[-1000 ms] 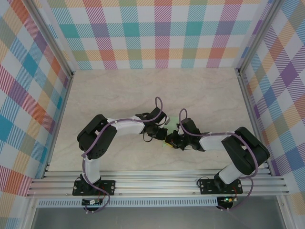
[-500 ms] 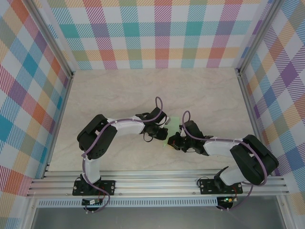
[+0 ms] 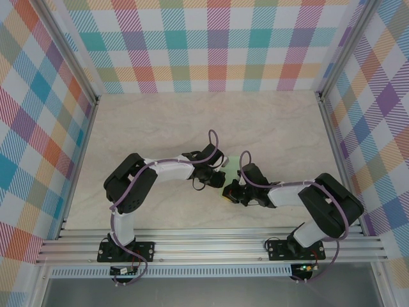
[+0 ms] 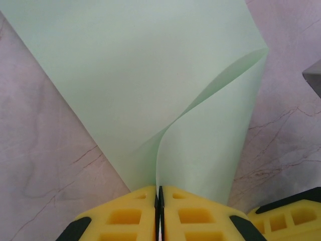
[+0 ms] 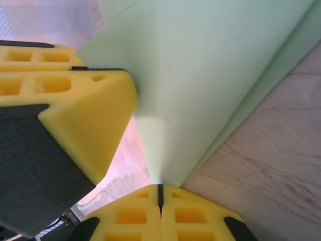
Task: Fold a paper plane with a square sheet of paper (pick it up from the middle)
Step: Third fold the triangle at the center of the table.
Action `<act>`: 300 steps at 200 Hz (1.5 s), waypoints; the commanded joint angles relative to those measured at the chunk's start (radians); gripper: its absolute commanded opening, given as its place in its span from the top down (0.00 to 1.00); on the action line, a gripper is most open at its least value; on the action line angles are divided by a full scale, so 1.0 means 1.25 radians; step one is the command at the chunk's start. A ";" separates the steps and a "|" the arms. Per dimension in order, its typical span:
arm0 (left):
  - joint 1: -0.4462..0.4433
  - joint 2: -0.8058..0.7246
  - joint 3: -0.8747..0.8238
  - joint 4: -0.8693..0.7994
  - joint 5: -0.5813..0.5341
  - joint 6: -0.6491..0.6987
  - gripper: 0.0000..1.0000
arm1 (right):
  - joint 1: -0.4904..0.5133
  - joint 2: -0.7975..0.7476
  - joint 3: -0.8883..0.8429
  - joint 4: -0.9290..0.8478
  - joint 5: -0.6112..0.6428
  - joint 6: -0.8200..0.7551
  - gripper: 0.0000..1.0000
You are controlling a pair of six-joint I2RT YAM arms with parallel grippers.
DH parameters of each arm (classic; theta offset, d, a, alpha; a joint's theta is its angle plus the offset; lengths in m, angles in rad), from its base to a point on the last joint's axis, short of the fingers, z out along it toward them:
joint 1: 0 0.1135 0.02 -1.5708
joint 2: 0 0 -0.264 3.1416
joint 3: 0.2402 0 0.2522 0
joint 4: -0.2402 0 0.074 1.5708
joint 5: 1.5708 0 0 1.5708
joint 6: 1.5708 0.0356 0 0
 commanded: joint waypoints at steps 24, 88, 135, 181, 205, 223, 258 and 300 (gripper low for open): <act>0.001 0.023 0.005 -0.011 0.009 -0.001 0.89 | 0.005 -0.012 0.035 -0.071 0.023 -0.037 0.97; 0.000 0.023 0.010 -0.012 0.010 0.000 0.89 | 0.012 -0.024 0.032 0.000 -0.007 -0.016 0.96; 0.001 0.022 0.013 -0.039 0.010 -0.001 0.89 | 0.022 0.058 0.054 0.017 -0.006 -0.010 0.97; 0.003 0.018 0.012 -0.042 0.007 -0.001 0.89 | 0.024 0.009 0.057 -0.070 0.017 -0.043 0.96; 0.003 0.020 0.014 -0.041 0.008 -0.001 0.89 | 0.039 -0.019 0.068 -0.065 0.006 -0.034 0.95; 0.003 0.020 0.015 -0.041 0.009 -0.003 0.89 | 0.044 0.000 0.072 -0.066 0.020 -0.031 0.95; 0.003 0.017 0.015 -0.046 0.009 -0.002 0.89 | 0.044 0.077 0.077 -0.044 0.026 -0.022 0.96; 0.003 0.012 0.012 -0.048 0.007 -0.001 0.89 | 0.040 0.009 0.085 -0.139 0.067 -0.056 0.95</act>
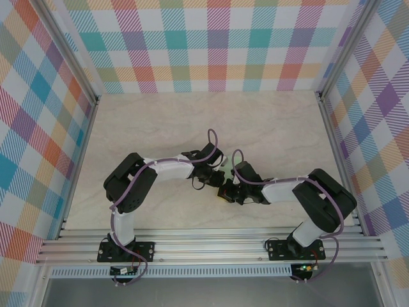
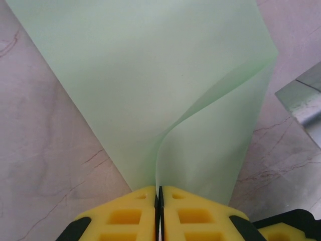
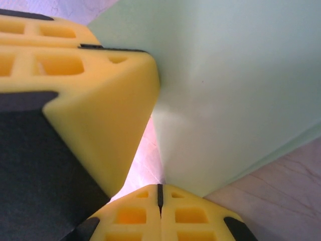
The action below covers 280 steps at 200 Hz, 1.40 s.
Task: Fold a paper plane with a square sheet of paper (pick it up from the middle)
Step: Third fold the triangle at the center of the table.
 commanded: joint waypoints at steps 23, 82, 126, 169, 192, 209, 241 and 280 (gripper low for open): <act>-0.002 0.012 0.007 -0.038 0.006 -0.003 0.89 | -0.040 -0.112 0.013 -0.130 0.063 -0.057 0.93; -0.003 0.015 0.011 -0.038 0.005 -0.005 0.89 | -0.083 -0.060 0.004 0.009 -0.049 -0.024 0.94; -0.003 0.015 0.012 -0.039 0.006 -0.006 0.89 | -0.084 -0.013 -0.005 0.000 -0.025 -0.027 0.94; -0.002 0.017 0.015 -0.040 0.008 -0.007 0.89 | -0.084 0.022 0.002 -0.052 -0.002 -0.036 0.94; -0.003 0.016 0.013 -0.042 0.008 -0.007 0.89 | -0.085 0.000 0.012 -0.095 0.020 -0.041 0.94; -0.003 0.014 0.013 -0.042 0.007 -0.007 0.89 | -0.091 -0.025 0.019 -0.107 0.017 -0.048 0.94; -0.003 0.014 0.010 -0.041 0.007 -0.008 0.89 | -0.130 -0.054 0.033 -0.106 -0.004 -0.066 0.93; -0.003 0.015 0.010 -0.039 0.010 -0.009 0.88 | -0.158 -0.016 0.044 -0.061 -0.033 -0.081 0.94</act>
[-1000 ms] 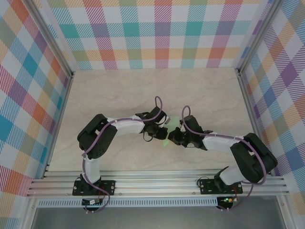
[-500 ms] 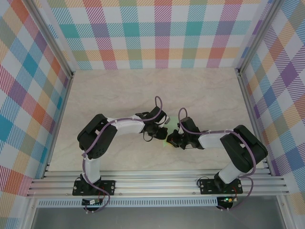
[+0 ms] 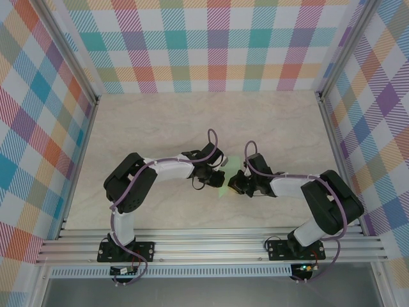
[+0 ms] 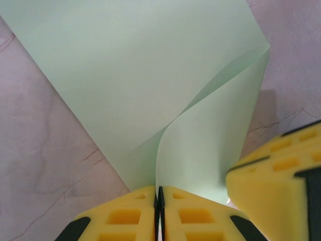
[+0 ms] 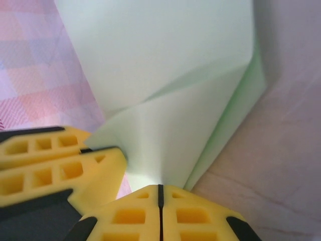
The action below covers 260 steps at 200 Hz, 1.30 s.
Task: Fold a paper plane with a square sheet of paper (pick it up from the middle)
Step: Third fold the triangle at the center of the table.
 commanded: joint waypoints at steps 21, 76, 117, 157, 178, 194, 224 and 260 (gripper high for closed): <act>-0.003 0.015 0.007 -0.031 0.011 -0.004 0.88 | -0.018 0.046 0.023 0.035 -0.032 -0.024 0.94; -0.003 0.017 0.009 -0.032 0.011 -0.004 0.89 | -0.029 0.035 0.061 -0.077 0.004 -0.059 0.93; -0.003 0.018 0.006 -0.032 0.010 -0.004 0.89 | -0.068 0.020 0.085 -0.070 -0.040 -0.088 0.92; -0.002 0.016 0.007 -0.033 0.007 -0.003 0.88 | -0.082 0.096 0.075 -0.037 -0.041 -0.084 0.93; -0.004 0.015 0.007 -0.035 0.007 -0.004 0.89 | -0.089 0.112 0.078 -0.055 -0.025 -0.095 0.94; -0.003 0.014 0.007 -0.039 0.004 -0.002 0.89 | -0.097 0.100 0.084 -0.068 -0.024 -0.107 0.94; -0.002 0.014 0.007 -0.040 0.005 -0.001 0.89 | -0.115 0.052 0.112 -0.103 -0.032 -0.131 0.93; -0.003 0.014 0.012 -0.044 0.003 -0.004 0.88 | -0.132 0.079 0.135 -0.104 -0.054 -0.151 0.93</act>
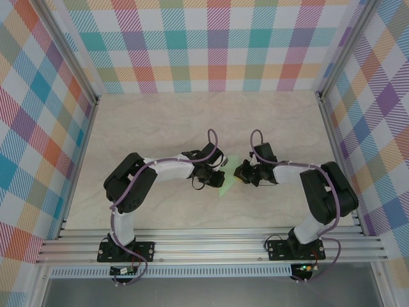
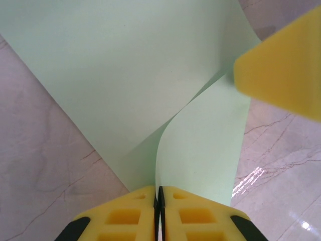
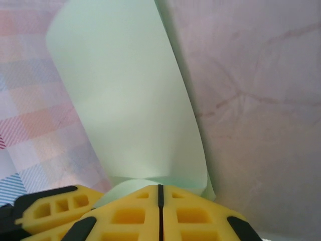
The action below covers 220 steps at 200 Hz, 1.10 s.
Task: Fold a paper plane with a square sheet of paper (pick it up from the middle)
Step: Third fold the triangle at the center of the table.
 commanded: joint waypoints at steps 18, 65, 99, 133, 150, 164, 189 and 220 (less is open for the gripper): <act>-0.003 0.013 0.013 -0.040 0.002 -0.004 0.88 | -0.010 0.046 0.025 -0.008 -0.021 -0.030 0.93; -0.003 -0.021 0.017 -0.042 -0.016 -0.032 0.75 | -0.012 0.072 0.010 -0.030 0.022 -0.045 0.93; 0.005 -0.107 0.007 -0.061 -0.100 -0.077 0.51 | -0.012 0.069 0.033 -0.055 0.007 -0.078 0.93; 0.019 -0.201 -0.023 -0.040 -0.116 -0.137 0.46 | -0.013 0.067 0.042 -0.058 -0.014 -0.087 0.91; 0.019 -0.207 -0.026 -0.011 -0.037 -0.144 0.58 | -0.012 0.064 0.044 -0.056 -0.017 -0.085 0.91; 0.015 -0.192 -0.022 0.000 0.021 -0.142 0.66 | -0.012 0.062 0.046 -0.057 -0.021 -0.082 0.90; 0.012 -0.139 -0.012 -0.001 0.043 -0.136 0.72 | -0.012 0.052 0.052 -0.064 -0.021 -0.084 0.90; 0.011 -0.055 0.021 -0.021 -0.029 -0.149 0.78 | -0.012 0.037 0.059 -0.072 -0.030 -0.088 0.88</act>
